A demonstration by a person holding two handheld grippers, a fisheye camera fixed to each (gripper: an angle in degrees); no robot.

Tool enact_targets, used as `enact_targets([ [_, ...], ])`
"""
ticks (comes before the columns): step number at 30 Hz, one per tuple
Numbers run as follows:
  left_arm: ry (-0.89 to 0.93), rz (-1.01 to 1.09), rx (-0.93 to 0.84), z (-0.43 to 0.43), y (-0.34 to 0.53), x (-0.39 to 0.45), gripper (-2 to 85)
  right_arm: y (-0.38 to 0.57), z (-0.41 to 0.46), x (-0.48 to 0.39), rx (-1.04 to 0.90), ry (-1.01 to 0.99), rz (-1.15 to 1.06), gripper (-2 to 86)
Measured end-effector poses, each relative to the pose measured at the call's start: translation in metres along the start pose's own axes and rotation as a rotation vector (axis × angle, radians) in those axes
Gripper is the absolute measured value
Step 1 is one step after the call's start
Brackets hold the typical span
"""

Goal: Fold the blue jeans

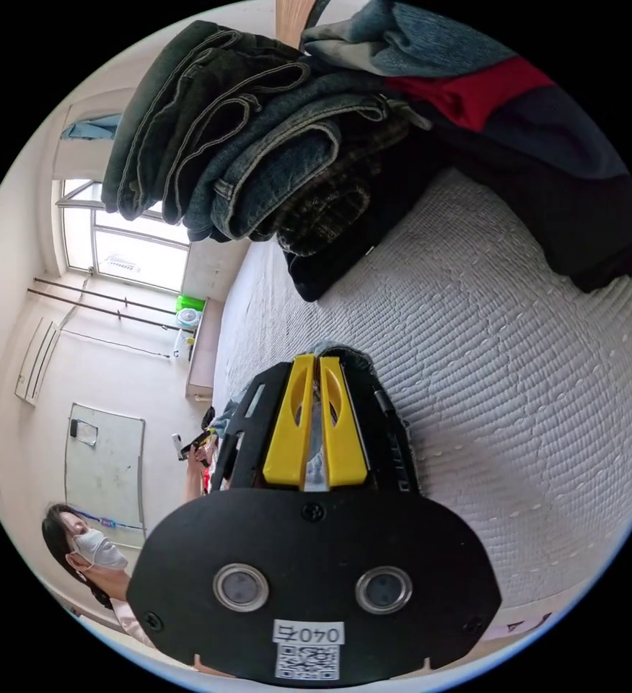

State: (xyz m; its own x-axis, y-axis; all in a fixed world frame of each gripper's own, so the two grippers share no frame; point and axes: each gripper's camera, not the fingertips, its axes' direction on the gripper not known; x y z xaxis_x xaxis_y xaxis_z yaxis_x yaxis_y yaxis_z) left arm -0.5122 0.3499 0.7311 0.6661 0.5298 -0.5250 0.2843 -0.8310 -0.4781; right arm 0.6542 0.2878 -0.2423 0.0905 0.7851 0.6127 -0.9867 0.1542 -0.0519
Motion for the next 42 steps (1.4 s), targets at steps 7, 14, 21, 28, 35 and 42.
enact_targets([
  [7,0.094,0.416,0.424,-0.155,0.016,-0.01,-1.2,-0.013,-0.022,-0.002,-0.001,-0.083,0.002,-0.8],
  [14,-0.195,-0.17,0.038,-0.058,0.053,-0.138,-0.3,-0.015,0.012,0.04,0.012,-0.108,0.133,-0.8],
  [21,-0.027,-0.11,0.158,-0.076,0.051,-0.128,8.5,-0.015,0.024,0.036,-0.012,-0.061,0.122,-0.7],
  [28,-0.088,-0.061,-0.097,-0.01,-0.007,-0.081,10.2,-0.002,0.035,0.032,-0.013,-0.056,0.106,-0.7],
  [35,-0.329,-0.001,-0.041,-0.003,-0.004,-0.026,4.0,0.003,0.054,0.01,-0.027,-0.018,-0.002,-0.8],
  [42,-0.307,-0.092,0.141,-0.045,-0.03,-0.017,4.8,-0.013,0.118,0.01,-0.067,0.065,-0.068,0.2],
])
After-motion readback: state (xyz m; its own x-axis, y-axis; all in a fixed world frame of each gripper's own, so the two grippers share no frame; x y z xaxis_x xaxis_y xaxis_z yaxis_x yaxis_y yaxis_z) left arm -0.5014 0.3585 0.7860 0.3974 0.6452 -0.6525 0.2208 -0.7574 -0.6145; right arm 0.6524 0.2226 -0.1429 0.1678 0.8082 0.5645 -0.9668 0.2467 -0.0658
